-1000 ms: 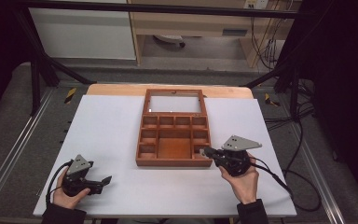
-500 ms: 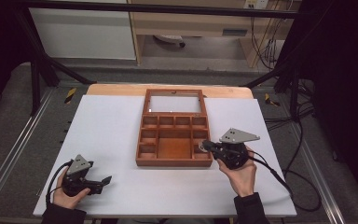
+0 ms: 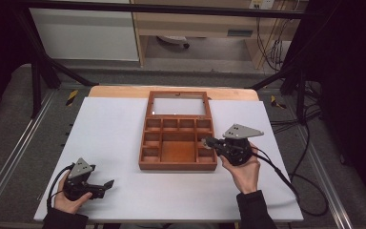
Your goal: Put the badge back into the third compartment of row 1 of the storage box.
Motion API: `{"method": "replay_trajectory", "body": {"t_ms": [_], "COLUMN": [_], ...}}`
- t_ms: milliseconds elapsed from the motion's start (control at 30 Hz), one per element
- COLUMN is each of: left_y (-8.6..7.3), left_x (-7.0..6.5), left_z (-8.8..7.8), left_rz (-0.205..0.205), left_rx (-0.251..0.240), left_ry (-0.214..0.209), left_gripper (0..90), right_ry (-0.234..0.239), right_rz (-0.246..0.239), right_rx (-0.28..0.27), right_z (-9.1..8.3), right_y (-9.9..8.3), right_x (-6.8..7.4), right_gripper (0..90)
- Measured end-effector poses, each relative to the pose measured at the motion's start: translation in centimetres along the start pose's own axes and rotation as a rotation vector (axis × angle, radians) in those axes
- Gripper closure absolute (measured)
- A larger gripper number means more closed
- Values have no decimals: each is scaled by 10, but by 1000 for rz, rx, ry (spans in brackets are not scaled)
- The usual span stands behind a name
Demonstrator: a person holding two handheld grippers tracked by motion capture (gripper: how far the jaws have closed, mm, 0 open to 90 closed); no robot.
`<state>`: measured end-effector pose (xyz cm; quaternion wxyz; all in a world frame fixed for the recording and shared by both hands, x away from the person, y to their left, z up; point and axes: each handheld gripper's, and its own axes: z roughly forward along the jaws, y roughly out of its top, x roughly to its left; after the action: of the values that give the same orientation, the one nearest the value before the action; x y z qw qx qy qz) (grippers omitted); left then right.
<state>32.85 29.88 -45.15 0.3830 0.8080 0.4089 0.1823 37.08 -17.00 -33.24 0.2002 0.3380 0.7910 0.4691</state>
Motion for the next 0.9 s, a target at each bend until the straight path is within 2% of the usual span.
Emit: {"method": "replay_trajectory", "body": {"t_ms": [900], "left_y": [0], "left_x": [0], "left_z": [0], "left_rz": [-1], "left_rx": [-2], "left_ry": [0], "left_gripper": [46], "right_ry": [-13], "right_rz": [-17], "right_rx": [12], "right_z": [27], "right_y": [26], "right_x": [-8], "right_gripper": [880]}}
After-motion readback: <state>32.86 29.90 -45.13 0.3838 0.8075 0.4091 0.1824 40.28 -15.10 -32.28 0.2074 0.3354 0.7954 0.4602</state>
